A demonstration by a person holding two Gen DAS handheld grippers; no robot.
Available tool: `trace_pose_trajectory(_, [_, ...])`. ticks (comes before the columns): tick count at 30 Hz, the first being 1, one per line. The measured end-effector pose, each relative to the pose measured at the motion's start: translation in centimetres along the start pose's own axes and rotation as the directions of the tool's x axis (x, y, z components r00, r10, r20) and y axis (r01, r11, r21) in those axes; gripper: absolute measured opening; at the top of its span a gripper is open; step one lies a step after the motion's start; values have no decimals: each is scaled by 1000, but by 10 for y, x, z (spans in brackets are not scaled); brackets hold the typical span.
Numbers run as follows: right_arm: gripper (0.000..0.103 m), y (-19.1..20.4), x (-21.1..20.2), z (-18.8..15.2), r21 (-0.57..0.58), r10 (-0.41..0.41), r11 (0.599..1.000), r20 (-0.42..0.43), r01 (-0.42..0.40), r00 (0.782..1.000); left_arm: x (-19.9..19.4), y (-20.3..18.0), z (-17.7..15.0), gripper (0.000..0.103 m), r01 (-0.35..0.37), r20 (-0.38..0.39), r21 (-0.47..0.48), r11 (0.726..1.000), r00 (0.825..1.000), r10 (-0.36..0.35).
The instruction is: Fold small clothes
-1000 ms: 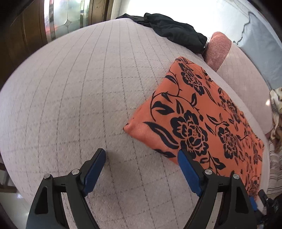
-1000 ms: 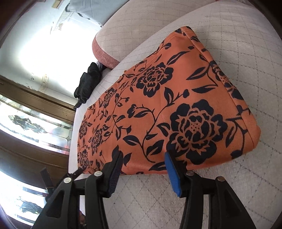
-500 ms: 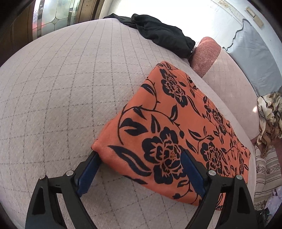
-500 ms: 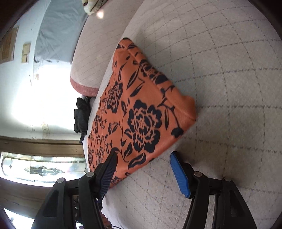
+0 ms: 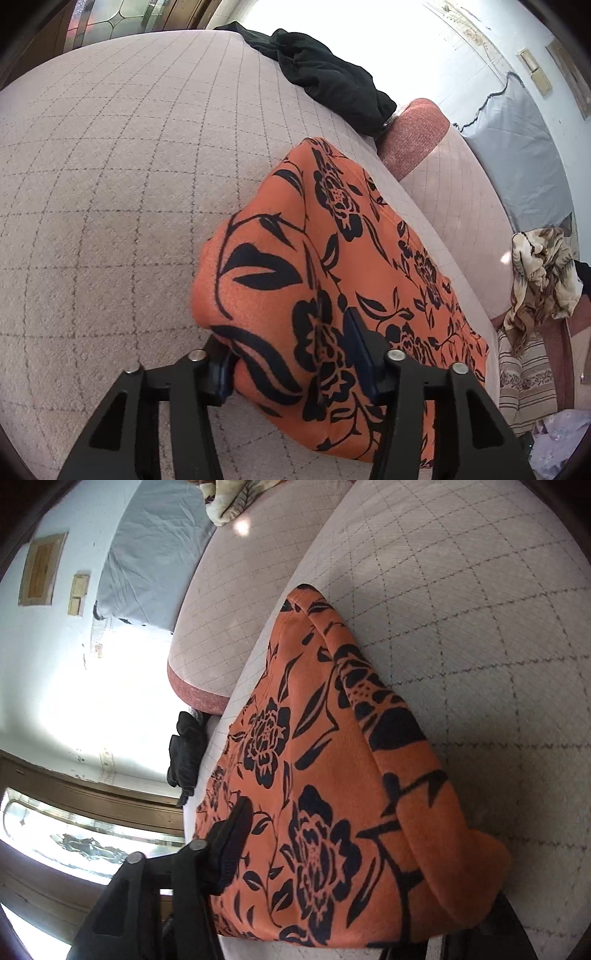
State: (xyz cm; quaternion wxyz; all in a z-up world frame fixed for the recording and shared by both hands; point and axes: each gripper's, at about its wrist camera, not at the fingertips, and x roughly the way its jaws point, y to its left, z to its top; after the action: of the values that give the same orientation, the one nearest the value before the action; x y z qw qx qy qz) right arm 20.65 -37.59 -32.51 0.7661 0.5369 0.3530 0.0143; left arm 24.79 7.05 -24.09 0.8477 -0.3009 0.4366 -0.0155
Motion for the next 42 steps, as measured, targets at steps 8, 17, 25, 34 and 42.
trace_pose_trajectory(8, [14,19,-4,-6,-139,-83,986,61,91,995,-2,5,3,23,7,12,-29,1000,1000,-6])
trace_pose_trajectory(17, [12,48,-50,-31,-278,-87,952,154,128,984,-52,11,-17,20,89,-3,-43,995,996,-90])
trace_pose_trajectory(25, [17,21,-63,-38,-196,-208,958,33,210,978,-61,41,-42,32,3,-112,-111,994,994,-16])
trace_pose_trajectory(34, [34,-12,-133,-3,3,-333,941,204,339,921,-119,51,-4,43,-123,183,-82,989,974,136])
trace_pose_trajectory(42, [34,57,-88,28,-290,-248,904,243,315,938,-98,4,-11,47,-92,146,153,984,987,69])
